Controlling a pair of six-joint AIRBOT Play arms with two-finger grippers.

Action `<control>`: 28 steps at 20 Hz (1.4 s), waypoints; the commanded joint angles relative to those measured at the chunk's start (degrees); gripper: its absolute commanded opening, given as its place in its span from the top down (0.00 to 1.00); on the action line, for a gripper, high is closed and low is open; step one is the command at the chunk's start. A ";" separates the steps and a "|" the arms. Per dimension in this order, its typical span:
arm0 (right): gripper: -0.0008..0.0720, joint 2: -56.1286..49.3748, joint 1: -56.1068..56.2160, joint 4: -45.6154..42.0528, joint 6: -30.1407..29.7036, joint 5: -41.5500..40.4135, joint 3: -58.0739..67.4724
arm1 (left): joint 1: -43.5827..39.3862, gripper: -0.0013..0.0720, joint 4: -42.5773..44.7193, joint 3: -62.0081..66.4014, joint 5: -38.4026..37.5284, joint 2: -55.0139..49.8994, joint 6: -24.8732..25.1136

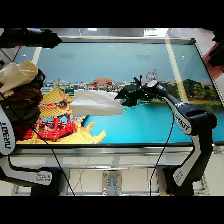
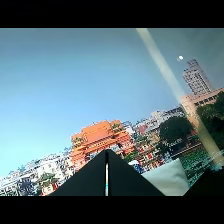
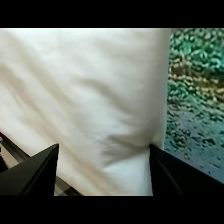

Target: Fold the shirts.

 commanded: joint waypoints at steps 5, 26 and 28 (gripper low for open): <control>0.96 -0.07 0.52 10.43 -9.29 -0.13 2.64 | 0.04 0.96 0.26 0.04 -1.68 0.04 -0.02; 0.96 31.17 -49.57 -86.09 12.85 36.94 -3.93 | -0.24 0.96 -0.70 0.04 -2.82 0.04 -5.62; 0.96 31.17 -52.30 -87.17 13.51 36.83 -12.09 | -0.24 0.96 -0.70 0.04 -2.80 0.04 -6.64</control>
